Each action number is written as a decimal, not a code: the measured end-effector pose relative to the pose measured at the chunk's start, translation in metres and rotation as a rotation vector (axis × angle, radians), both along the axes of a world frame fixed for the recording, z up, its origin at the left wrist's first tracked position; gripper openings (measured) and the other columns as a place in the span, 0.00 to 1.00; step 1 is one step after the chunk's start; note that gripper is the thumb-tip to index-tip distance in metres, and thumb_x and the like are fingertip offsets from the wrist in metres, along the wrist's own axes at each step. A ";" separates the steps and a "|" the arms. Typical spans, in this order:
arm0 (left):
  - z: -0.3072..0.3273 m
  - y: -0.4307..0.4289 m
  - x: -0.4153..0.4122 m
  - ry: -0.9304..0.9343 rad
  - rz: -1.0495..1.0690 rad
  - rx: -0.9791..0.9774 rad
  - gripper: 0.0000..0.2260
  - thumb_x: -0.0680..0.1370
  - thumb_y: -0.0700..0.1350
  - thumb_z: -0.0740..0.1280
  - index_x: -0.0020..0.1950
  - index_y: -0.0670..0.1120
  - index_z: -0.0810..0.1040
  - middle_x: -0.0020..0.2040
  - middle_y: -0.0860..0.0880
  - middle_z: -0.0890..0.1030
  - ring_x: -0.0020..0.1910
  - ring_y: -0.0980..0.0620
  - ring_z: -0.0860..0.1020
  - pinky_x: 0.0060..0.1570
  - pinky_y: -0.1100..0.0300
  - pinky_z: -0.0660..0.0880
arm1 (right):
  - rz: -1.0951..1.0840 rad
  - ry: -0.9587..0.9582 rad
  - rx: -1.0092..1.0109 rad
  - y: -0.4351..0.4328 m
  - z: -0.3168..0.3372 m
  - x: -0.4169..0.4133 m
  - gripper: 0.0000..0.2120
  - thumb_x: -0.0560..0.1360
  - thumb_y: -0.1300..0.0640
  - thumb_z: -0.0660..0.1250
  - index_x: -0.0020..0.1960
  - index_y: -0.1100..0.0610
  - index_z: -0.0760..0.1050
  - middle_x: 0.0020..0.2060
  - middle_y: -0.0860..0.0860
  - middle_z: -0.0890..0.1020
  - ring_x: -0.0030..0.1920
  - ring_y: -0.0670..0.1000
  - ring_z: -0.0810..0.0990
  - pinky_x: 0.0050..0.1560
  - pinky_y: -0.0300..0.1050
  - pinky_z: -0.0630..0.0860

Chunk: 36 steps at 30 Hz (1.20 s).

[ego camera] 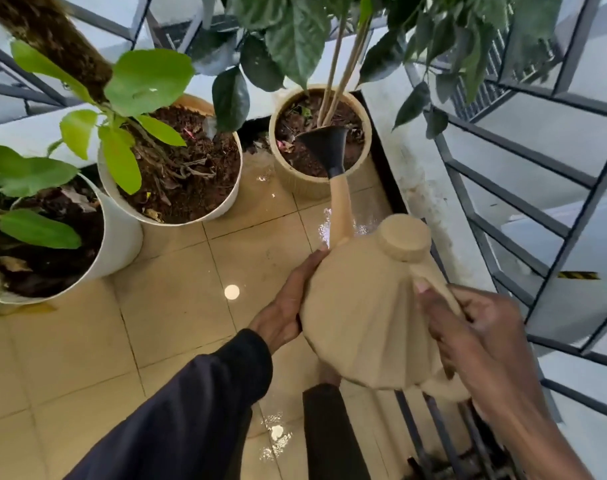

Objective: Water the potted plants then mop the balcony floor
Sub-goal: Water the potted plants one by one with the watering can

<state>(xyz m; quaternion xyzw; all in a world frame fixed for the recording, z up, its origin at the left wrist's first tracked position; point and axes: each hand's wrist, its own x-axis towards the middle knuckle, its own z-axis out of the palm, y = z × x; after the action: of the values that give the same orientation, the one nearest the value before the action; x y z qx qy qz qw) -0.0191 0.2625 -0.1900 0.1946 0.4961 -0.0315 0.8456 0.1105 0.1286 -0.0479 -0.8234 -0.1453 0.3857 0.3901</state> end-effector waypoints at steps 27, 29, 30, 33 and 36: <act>0.012 -0.003 0.079 0.055 0.194 -0.210 0.15 0.78 0.57 0.67 0.46 0.47 0.83 0.37 0.47 0.84 0.35 0.48 0.82 0.41 0.56 0.76 | 0.255 -0.250 -0.145 0.065 -0.003 0.120 0.26 0.79 0.48 0.74 0.42 0.73 0.81 0.28 0.56 0.73 0.24 0.49 0.67 0.31 0.44 0.64; 0.013 -0.002 0.079 0.061 0.194 -0.214 0.15 0.78 0.57 0.67 0.45 0.47 0.83 0.36 0.47 0.83 0.34 0.48 0.81 0.40 0.56 0.76 | 0.260 -0.257 -0.154 0.067 -0.003 0.120 0.27 0.79 0.47 0.74 0.44 0.74 0.80 0.29 0.57 0.74 0.27 0.52 0.68 0.33 0.47 0.66; 0.015 -0.002 0.079 0.062 0.189 -0.212 0.15 0.78 0.57 0.67 0.44 0.46 0.83 0.36 0.47 0.83 0.34 0.48 0.81 0.40 0.57 0.76 | 0.263 -0.263 -0.158 0.068 -0.003 0.120 0.27 0.79 0.46 0.74 0.44 0.74 0.80 0.30 0.57 0.75 0.27 0.52 0.69 0.34 0.48 0.67; 0.016 -0.001 0.079 0.076 0.190 -0.210 0.16 0.77 0.56 0.67 0.41 0.46 0.84 0.36 0.47 0.83 0.33 0.47 0.81 0.40 0.56 0.76 | 0.271 -0.280 -0.157 0.072 -0.002 0.121 0.27 0.78 0.46 0.74 0.44 0.74 0.81 0.30 0.58 0.75 0.28 0.53 0.70 0.34 0.48 0.67; 0.017 0.001 0.079 0.075 0.213 -0.209 0.19 0.78 0.56 0.67 0.34 0.46 0.86 0.34 0.47 0.83 0.31 0.48 0.82 0.38 0.57 0.76 | 0.274 -0.287 -0.153 0.074 -0.001 0.120 0.27 0.78 0.47 0.74 0.44 0.75 0.80 0.30 0.59 0.75 0.28 0.53 0.69 0.33 0.47 0.66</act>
<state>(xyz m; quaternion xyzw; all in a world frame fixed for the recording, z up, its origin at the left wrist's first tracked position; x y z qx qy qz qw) 0.0603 0.2636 -0.1732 0.0505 0.5393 -0.0004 0.8406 0.2309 0.2021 -0.0489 -0.8696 -0.2803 0.3239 0.2455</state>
